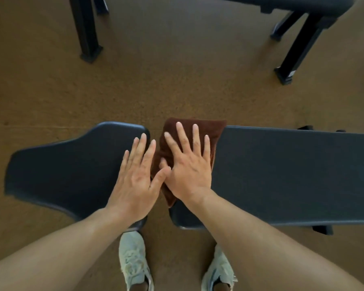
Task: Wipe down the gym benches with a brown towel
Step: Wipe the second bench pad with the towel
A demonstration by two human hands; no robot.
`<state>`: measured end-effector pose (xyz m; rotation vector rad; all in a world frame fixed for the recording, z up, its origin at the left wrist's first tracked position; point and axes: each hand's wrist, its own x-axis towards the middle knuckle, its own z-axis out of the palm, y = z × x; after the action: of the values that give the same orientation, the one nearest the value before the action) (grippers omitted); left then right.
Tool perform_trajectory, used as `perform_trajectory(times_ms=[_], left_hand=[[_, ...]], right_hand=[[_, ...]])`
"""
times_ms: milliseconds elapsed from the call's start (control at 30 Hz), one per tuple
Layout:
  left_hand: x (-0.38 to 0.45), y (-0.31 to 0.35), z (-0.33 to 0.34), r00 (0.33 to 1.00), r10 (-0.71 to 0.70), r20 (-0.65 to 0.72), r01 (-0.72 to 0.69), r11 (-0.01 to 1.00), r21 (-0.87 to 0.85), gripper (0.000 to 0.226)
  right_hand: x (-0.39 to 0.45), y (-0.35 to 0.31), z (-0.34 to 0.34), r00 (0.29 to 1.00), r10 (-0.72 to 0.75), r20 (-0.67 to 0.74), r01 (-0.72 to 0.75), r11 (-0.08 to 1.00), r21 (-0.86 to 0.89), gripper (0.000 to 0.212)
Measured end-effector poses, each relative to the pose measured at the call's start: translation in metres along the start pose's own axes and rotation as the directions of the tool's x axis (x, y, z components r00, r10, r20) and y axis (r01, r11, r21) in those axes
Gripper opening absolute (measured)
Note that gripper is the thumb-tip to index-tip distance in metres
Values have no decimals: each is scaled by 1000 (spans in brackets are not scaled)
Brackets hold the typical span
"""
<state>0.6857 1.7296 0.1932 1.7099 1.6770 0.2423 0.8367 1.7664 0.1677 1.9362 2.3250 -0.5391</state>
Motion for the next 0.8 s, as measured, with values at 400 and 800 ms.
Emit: perform_trajectory(times_ms=[400, 800], left_hand=[[5, 88, 48, 999, 36, 38, -37, 999, 33, 82], [16, 179, 128, 983, 40, 182, -88, 960, 267, 85]], right_hand=[[-111, 63, 13, 985, -171, 3, 171, 985, 30, 63], [-150, 261, -14, 935, 350, -47, -349, 936, 41, 68]])
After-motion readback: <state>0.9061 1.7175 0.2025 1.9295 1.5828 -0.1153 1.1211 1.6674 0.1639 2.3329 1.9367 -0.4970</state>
